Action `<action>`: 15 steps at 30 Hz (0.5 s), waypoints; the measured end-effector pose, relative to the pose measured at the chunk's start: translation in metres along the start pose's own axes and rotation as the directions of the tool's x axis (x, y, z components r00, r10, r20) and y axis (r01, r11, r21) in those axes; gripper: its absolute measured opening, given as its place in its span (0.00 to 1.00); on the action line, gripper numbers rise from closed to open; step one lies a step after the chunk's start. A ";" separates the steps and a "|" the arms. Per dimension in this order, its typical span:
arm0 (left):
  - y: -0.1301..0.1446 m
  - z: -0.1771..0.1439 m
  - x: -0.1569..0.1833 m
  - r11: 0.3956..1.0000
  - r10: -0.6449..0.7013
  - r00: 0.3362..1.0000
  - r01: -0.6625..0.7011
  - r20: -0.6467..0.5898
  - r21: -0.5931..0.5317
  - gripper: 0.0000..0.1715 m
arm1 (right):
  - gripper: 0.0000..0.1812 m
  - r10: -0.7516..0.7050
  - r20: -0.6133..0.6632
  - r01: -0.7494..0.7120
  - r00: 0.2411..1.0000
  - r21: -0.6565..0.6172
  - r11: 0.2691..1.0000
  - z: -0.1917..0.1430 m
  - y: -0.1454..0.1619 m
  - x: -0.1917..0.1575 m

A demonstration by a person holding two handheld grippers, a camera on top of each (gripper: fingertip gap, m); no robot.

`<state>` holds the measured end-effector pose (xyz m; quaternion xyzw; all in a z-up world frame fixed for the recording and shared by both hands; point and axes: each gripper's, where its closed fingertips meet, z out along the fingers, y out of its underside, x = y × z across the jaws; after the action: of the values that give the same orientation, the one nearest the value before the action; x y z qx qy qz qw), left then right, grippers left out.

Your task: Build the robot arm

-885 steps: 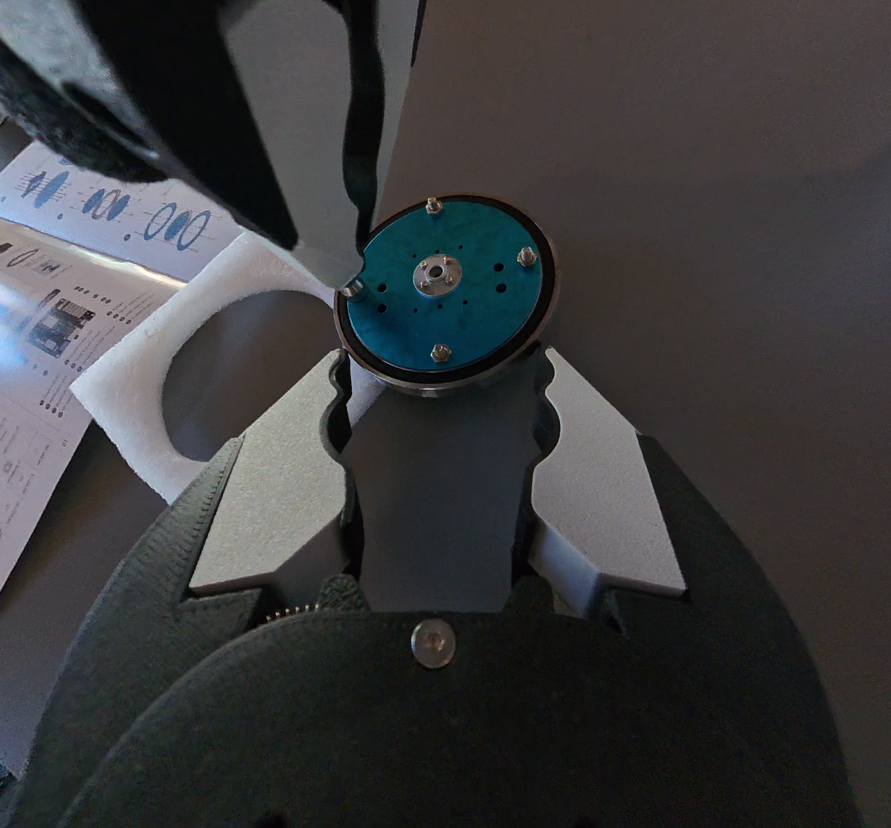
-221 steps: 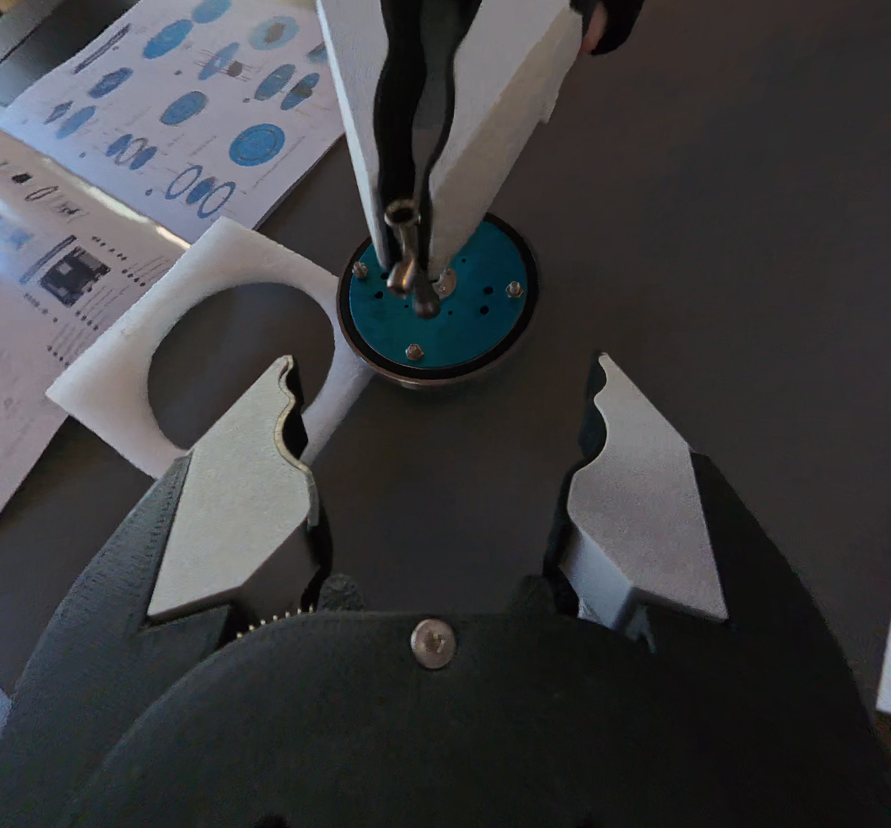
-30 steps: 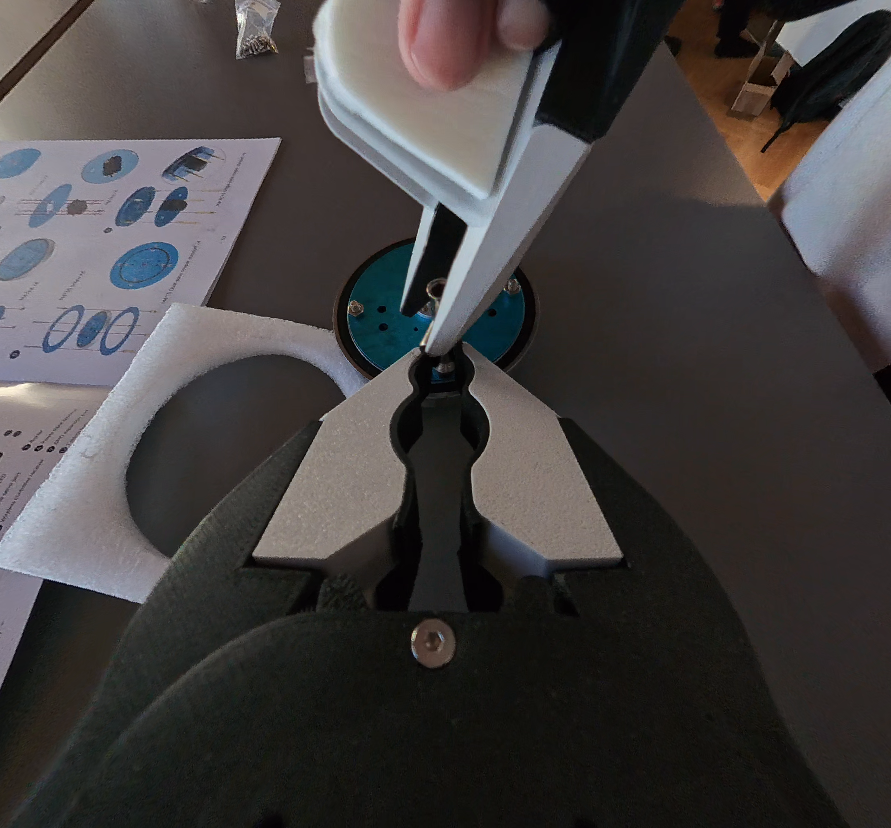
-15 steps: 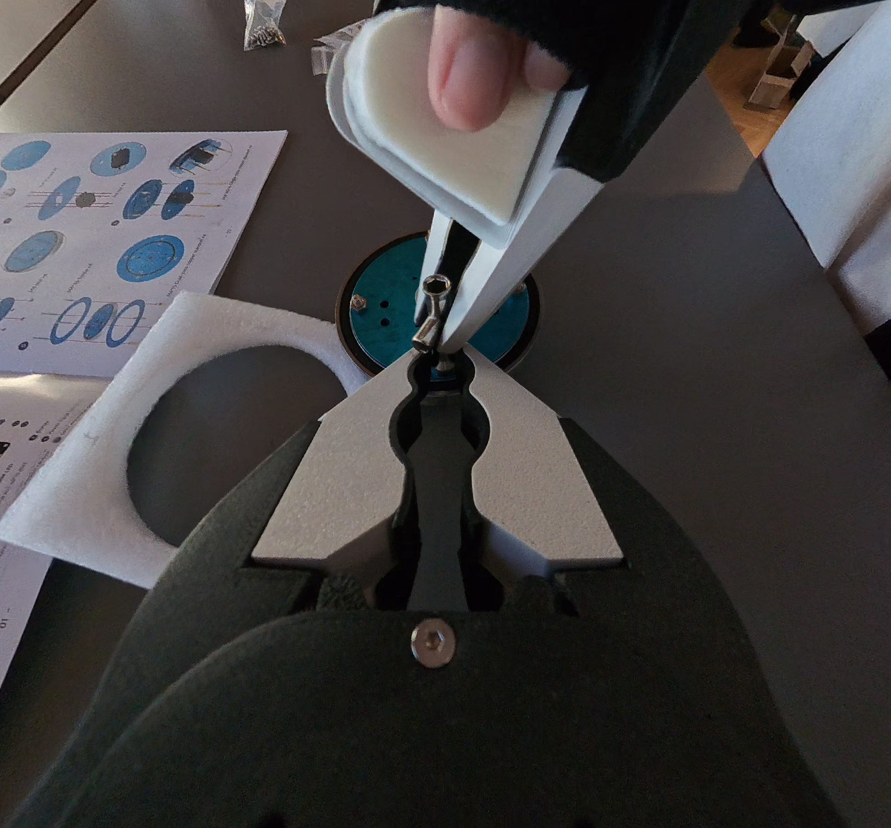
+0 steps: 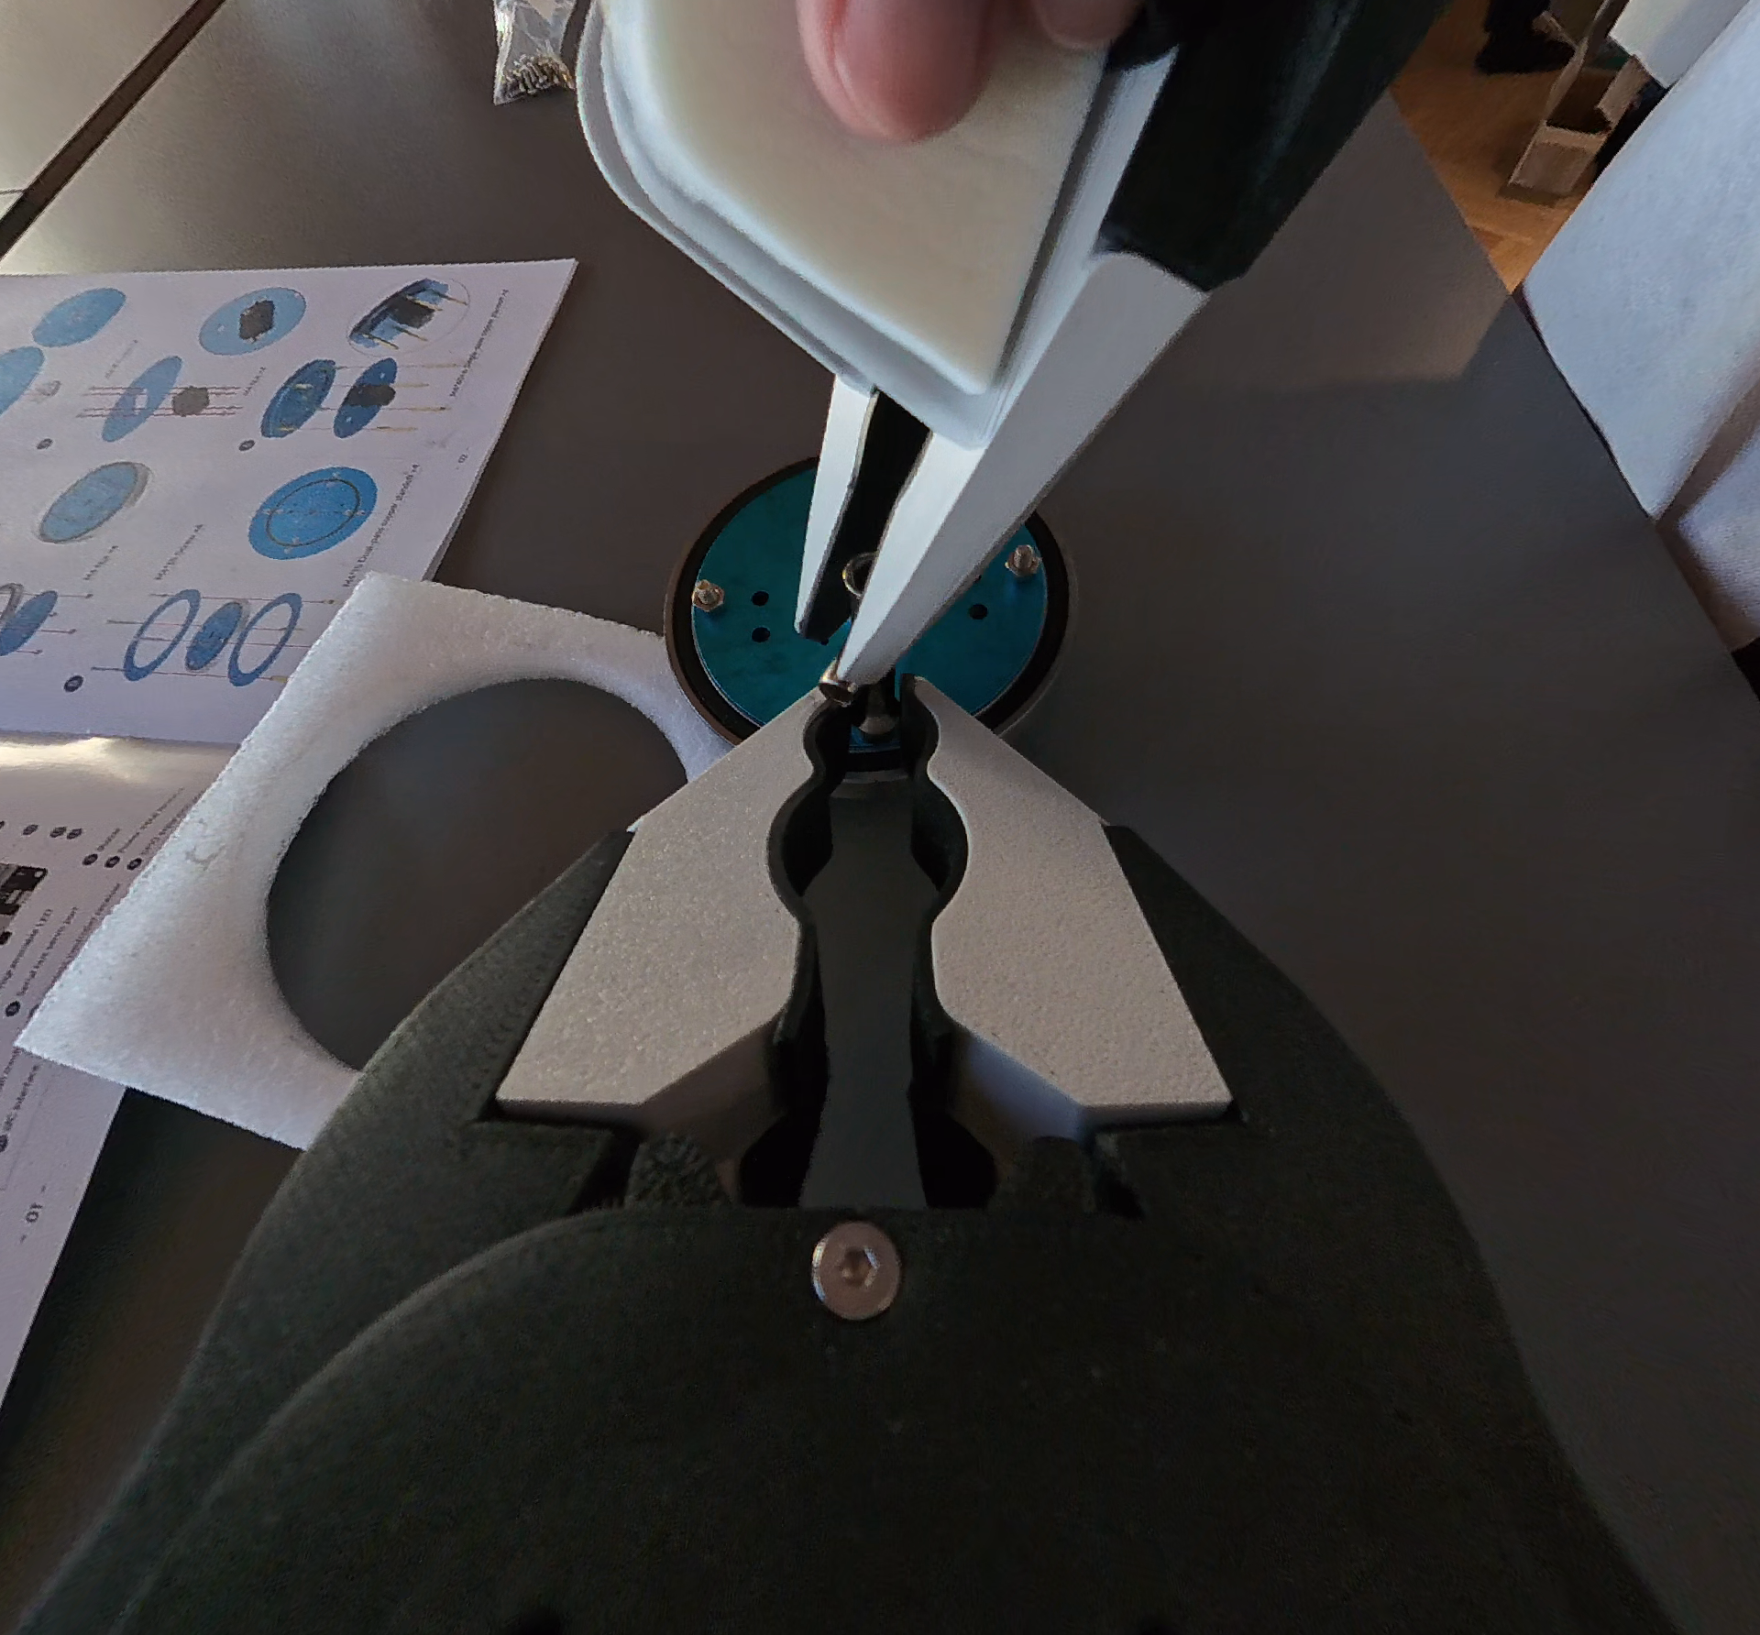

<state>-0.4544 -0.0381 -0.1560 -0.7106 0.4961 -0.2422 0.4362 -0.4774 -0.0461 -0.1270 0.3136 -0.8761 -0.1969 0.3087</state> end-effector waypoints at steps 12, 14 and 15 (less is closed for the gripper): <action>0.001 -0.026 -0.003 0.953 -0.303 0.927 0.301 0.223 0.043 0.14 | 0.05 0.012 -0.004 -0.012 1.000 -0.002 1.000 0.000 0.001 0.000; -0.005 -0.024 0.000 0.945 -0.327 0.904 0.316 0.276 0.085 0.10 | 0.05 0.016 -0.010 -0.016 1.000 -0.002 1.000 0.000 0.001 -0.001; -0.005 -0.022 -0.001 0.941 -0.339 0.889 0.327 0.309 0.092 0.08 | 0.05 0.020 -0.013 -0.020 1.000 -0.001 1.000 -0.001 0.001 -0.001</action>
<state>-0.4694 -0.0454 -0.1403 -0.8065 0.2849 -0.2039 0.4763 -0.4771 -0.0448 -0.1263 0.3060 -0.8771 -0.1922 0.3164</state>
